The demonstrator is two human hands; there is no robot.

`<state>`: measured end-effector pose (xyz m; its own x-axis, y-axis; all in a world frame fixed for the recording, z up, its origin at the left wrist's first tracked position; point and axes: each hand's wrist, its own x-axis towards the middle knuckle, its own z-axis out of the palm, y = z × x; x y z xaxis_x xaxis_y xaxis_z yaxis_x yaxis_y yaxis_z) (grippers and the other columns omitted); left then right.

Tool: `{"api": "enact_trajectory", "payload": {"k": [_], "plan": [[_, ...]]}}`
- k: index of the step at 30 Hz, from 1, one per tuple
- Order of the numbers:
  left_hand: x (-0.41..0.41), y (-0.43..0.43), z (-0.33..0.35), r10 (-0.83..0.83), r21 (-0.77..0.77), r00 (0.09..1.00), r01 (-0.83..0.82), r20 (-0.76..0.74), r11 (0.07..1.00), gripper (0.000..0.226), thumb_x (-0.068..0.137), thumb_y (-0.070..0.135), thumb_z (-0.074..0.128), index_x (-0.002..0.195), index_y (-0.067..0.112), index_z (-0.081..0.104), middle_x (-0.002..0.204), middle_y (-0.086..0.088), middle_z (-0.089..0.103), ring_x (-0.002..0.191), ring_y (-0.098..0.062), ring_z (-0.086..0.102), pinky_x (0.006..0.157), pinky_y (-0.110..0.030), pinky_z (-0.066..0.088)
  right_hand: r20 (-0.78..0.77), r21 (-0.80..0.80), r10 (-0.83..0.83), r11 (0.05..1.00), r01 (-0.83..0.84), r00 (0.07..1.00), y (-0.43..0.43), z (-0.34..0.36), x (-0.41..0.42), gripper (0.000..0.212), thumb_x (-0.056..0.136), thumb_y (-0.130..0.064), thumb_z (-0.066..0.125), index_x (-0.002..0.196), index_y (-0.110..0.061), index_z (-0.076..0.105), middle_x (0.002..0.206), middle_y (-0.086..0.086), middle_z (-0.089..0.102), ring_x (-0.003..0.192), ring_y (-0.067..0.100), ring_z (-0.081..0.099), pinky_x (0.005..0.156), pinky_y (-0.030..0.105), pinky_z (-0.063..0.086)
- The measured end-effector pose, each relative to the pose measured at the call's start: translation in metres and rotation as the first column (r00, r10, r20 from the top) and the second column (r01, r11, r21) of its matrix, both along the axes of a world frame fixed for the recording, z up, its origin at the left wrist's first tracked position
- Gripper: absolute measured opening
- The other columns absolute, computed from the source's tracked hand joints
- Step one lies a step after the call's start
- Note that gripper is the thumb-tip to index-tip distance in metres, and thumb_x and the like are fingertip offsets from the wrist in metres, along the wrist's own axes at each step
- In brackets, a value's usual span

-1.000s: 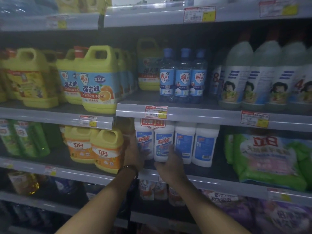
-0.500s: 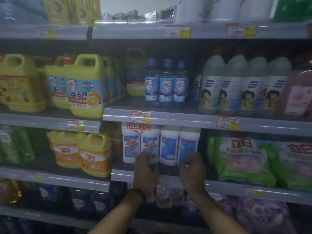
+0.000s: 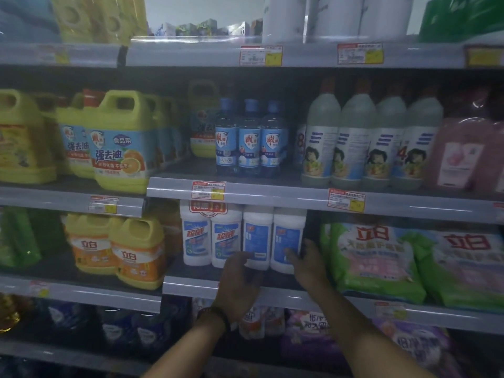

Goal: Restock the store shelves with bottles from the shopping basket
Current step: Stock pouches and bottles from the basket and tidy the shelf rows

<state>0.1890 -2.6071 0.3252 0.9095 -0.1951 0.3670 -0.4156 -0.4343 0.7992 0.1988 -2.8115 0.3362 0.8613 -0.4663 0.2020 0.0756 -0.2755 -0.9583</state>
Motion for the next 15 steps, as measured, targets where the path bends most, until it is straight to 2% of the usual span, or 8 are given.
{"api": "enact_trajectory", "payload": {"k": [2,5,6,9,10,12,14,15], "plan": [[0.0,0.0,0.001,-0.009,-0.015,0.999,0.009,-0.036,1.0,0.042,0.095,0.024,0.075,0.128,0.035,0.051,0.131,0.009,0.055,0.123,-0.011,0.056,0.109,-0.034,0.05,-0.009,-0.029,0.031,0.999,-0.032,0.999,-0.008,0.003,0.0,0.032,0.098,-0.025,0.079,0.121,-0.016,0.058,0.113,0.002,0.073,0.104,0.023,0.073,0.085,0.039,0.062],[0.0,0.003,0.001,-0.016,-0.021,0.999,0.015,-0.048,1.0,0.04,0.096,0.015,0.071,0.126,0.035,0.053,0.128,0.009,0.056,0.123,-0.012,0.056,0.109,-0.036,0.05,-0.022,-0.029,0.098,0.995,-0.098,0.995,-0.013,0.006,-0.002,0.034,0.1,-0.021,0.076,0.123,-0.005,0.055,0.106,-0.004,0.068,0.094,0.01,0.069,0.069,0.018,0.053],[0.0,0.004,0.001,-0.022,-0.01,0.999,0.022,-0.049,1.0,0.04,0.097,0.01,0.067,0.126,0.034,0.053,0.129,0.007,0.056,0.123,-0.012,0.055,0.109,-0.036,0.05,-0.022,-0.023,0.107,0.994,-0.108,0.994,-0.012,0.007,-0.003,0.035,0.101,-0.018,0.075,0.123,-0.002,0.055,0.107,-0.001,0.069,0.095,0.013,0.071,0.07,0.017,0.054],[0.0,0.007,0.002,-0.044,-0.014,0.997,0.044,-0.068,0.999,0.043,0.097,0.003,0.062,0.119,0.038,0.053,0.128,0.006,0.057,0.119,-0.007,0.055,0.102,-0.025,0.052,0.027,0.026,0.124,0.992,-0.125,0.992,-0.016,0.003,-0.008,0.031,0.101,-0.014,0.073,0.125,-0.001,0.058,0.114,0.006,0.074,0.105,0.024,0.076,0.079,0.028,0.062],[-0.002,0.007,0.003,-0.06,-0.045,0.996,0.057,-0.072,0.997,0.043,0.096,0.006,0.065,0.117,0.042,0.053,0.128,0.008,0.058,0.121,-0.008,0.057,0.102,-0.027,0.053,0.039,0.056,0.128,0.99,-0.13,0.991,-0.016,0.006,-0.013,0.027,0.103,-0.014,0.071,0.125,-0.003,0.06,0.113,0.005,0.076,0.103,0.021,0.077,0.077,0.026,0.062],[-0.005,0.005,0.007,-0.095,-0.145,0.992,0.083,-0.08,0.986,0.037,0.092,0.027,0.072,0.112,0.053,0.055,0.128,0.011,0.061,0.124,-0.012,0.062,0.104,-0.037,0.056,0.071,0.106,0.133,0.984,-0.14,0.989,-0.017,0.012,-0.025,0.02,0.105,-0.015,0.067,0.123,-0.007,0.065,0.111,0.005,0.078,0.097,0.018,0.078,0.073,0.024,0.063],[-0.009,0.002,0.012,-0.146,-0.277,0.985,0.115,-0.095,0.954,0.032,0.086,0.045,0.078,0.108,0.058,0.058,0.128,0.008,0.066,0.121,-0.011,0.067,0.1,-0.035,0.058,0.088,0.163,0.11,0.979,-0.123,0.99,-0.02,0.016,-0.033,0.019,0.105,-0.017,0.068,0.121,-0.007,0.068,0.111,0.007,0.08,0.101,0.026,0.079,0.075,0.028,0.064],[-0.012,0.001,0.016,-0.173,-0.335,0.979,0.127,-0.111,0.934,0.033,0.088,0.045,0.081,0.11,0.056,0.059,0.128,0.007,0.068,0.119,-0.009,0.069,0.098,-0.033,0.059,0.097,0.186,0.097,0.976,-0.114,0.991,-0.021,0.017,-0.037,0.019,0.104,-0.018,0.07,0.119,-0.007,0.069,0.11,0.007,0.08,0.103,0.029,0.078,0.076,0.032,0.065]]}}
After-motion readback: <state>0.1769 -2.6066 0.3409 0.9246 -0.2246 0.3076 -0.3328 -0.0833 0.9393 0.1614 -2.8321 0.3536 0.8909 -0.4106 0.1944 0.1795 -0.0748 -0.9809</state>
